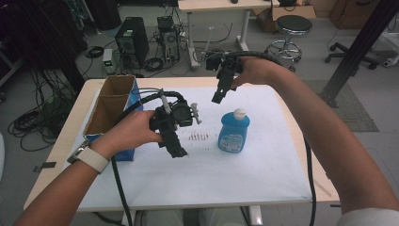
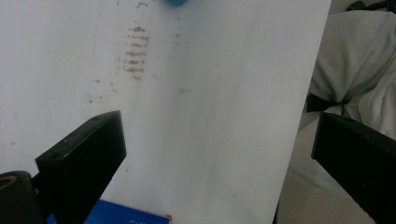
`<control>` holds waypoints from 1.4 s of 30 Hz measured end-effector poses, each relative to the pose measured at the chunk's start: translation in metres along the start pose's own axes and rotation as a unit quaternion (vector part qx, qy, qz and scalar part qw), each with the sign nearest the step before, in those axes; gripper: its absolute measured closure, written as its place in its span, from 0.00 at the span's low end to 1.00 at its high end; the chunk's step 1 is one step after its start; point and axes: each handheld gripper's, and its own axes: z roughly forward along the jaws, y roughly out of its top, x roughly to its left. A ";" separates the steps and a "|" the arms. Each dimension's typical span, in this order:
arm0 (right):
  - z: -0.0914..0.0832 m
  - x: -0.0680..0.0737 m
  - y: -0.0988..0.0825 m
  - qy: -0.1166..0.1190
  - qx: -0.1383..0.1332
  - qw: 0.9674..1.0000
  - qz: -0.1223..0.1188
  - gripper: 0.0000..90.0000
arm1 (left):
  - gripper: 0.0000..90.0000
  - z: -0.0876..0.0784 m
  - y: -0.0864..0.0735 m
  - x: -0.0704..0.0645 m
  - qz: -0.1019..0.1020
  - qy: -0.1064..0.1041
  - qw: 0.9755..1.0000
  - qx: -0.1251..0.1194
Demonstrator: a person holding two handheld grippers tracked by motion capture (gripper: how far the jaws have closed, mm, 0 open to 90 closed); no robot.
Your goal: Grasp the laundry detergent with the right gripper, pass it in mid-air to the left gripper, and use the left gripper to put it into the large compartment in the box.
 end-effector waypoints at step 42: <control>-0.039 0.023 -0.110 0.009 -0.100 0.993 0.055 0.05 | 0.04 -0.003 -0.006 0.009 -0.027 0.003 1.000 -0.008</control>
